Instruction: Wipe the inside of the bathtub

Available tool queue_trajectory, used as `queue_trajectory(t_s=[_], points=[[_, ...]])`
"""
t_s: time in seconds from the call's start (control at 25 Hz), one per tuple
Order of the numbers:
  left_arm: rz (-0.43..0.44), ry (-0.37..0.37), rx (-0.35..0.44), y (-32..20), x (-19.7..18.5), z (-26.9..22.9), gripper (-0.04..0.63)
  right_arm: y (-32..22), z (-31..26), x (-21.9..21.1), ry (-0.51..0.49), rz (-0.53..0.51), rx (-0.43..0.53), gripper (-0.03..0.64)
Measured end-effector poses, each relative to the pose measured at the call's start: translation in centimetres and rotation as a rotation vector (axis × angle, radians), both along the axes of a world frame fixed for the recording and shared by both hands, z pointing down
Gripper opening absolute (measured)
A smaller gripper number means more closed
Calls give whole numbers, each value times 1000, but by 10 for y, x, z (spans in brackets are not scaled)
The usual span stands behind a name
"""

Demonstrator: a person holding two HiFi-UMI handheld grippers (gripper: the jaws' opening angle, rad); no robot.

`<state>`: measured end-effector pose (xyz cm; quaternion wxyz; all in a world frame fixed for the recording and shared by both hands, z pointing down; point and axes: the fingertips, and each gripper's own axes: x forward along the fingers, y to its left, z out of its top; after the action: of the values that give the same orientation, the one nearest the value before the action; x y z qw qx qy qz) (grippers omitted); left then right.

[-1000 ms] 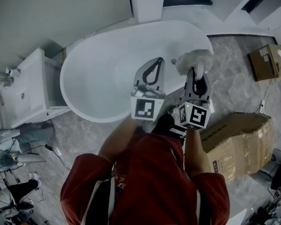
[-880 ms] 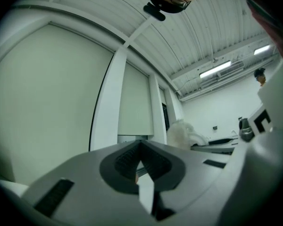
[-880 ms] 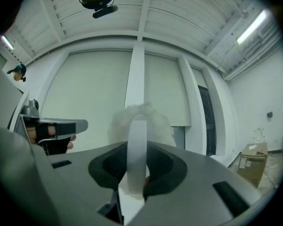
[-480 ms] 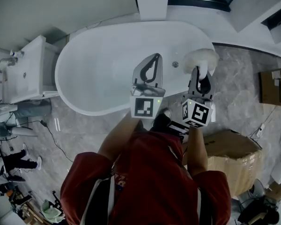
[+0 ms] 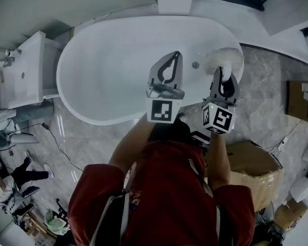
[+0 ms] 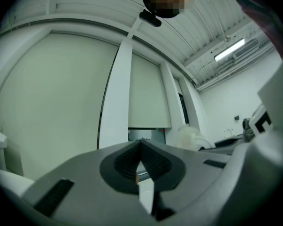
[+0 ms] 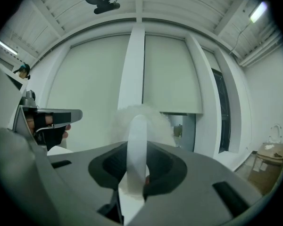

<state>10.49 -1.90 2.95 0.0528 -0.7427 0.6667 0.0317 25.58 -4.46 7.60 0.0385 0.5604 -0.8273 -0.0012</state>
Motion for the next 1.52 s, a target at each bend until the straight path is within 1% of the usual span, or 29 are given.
queue_trajectory(t_s=[0.08,0.16,0.28,0.32,0.44,0.48,0.52,0.6,0.64,0.68,0.76,0.8,0.84,1.0,1.12,1.2,1.28,1.44,1.52], points=[[6,6,-8,-10,-8,8,15,-9,6,-9,8,-2,-12,95],[16,-6,-17,-21,-14,15,15,-19,12,-16,16,-1,-20,95],[35,-74,-17,-38,-23,24,15,-33,23,-26,36,2,-26,95],[34,-74,-21,-42,-26,29,15,-37,28,-30,42,0,-29,95],[12,-10,-40,-56,-32,45,15,-52,43,-36,49,-8,-44,95],[10,-11,-45,-61,-30,50,15,-58,49,-36,50,-11,-49,95],[14,-41,-49,-66,-28,55,15,-64,55,-36,50,-14,-55,95],[28,-124,-54,-77,-23,65,15,-78,68,-34,47,-16,-66,95],[28,-139,-61,-83,-20,71,15,-86,75,-31,45,-18,-70,95],[21,-125,-70,-89,-17,78,15,-94,83,-28,43,-19,-75,95],[-9,-28,-81,-104,-10,93,15,-111,100,-20,41,-26,-88,94],[-21,10,-87,-112,-6,102,15,-121,111,-16,42,-31,-97,95],[-27,22,-97,-120,-1,112,15,-130,122,-12,44,-36,-107,95],[-51,-4,-130,-154,18,151,15,-163,177,4,56,-61,-151,95],[-105,1,-131,-181,32,179,15,-188,215,22,55,-71,-170,94],[-130,-10,-169,-195,41,204,15,-205,236,35,61,-61,-174,94],[-145,-17,-201,-207,43,227,15,-220,263,36,60,-57,-193,94],[-176,-19,-222,-223,44,280,15,-244,330,33,76,-65,-242,94],[-182,-28,-222,-230,47,310,15,-255,365,35,82,-50,-263,94]])
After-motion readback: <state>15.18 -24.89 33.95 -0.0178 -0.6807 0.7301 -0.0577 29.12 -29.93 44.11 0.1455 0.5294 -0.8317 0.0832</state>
